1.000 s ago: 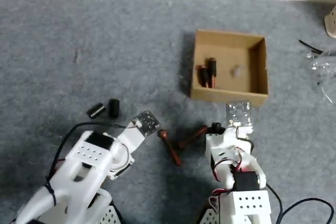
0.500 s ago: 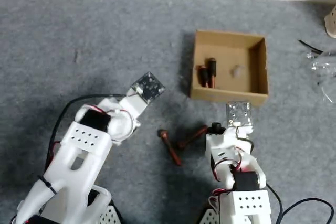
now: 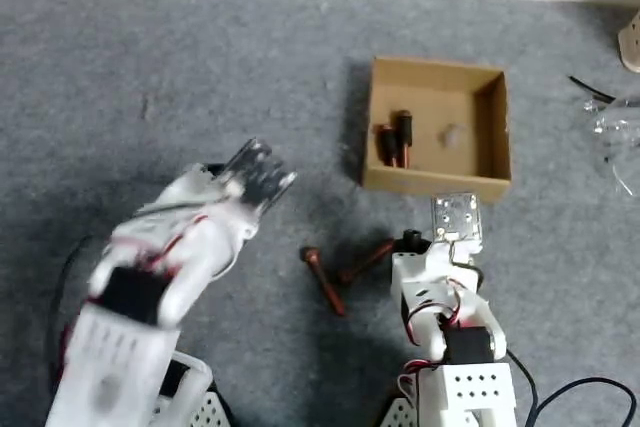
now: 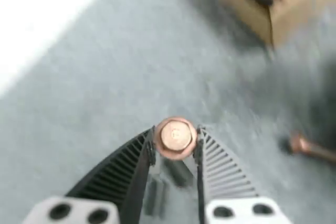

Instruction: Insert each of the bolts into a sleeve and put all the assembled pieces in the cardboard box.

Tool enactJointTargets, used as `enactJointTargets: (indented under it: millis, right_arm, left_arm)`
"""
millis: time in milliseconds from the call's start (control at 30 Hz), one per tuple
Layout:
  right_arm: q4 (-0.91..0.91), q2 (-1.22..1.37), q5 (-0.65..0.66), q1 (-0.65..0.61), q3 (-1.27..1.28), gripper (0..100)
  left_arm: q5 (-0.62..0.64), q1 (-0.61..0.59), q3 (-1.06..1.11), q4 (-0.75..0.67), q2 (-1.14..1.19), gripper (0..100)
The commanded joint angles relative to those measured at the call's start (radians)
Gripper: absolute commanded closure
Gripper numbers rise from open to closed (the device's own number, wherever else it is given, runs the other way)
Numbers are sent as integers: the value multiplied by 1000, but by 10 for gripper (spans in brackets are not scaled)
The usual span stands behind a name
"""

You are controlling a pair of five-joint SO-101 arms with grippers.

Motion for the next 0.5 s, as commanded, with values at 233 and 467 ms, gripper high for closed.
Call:
enactJointTargets:
  millis: [233,467]
  right_arm:
    - [-33,-15,14,7,-10,994]
    - [-33,-15,14,7,-10,994]
  left_arm:
    - [6,8,427,-201,-638,995]
    - [9,1,530,-275,-642,995]
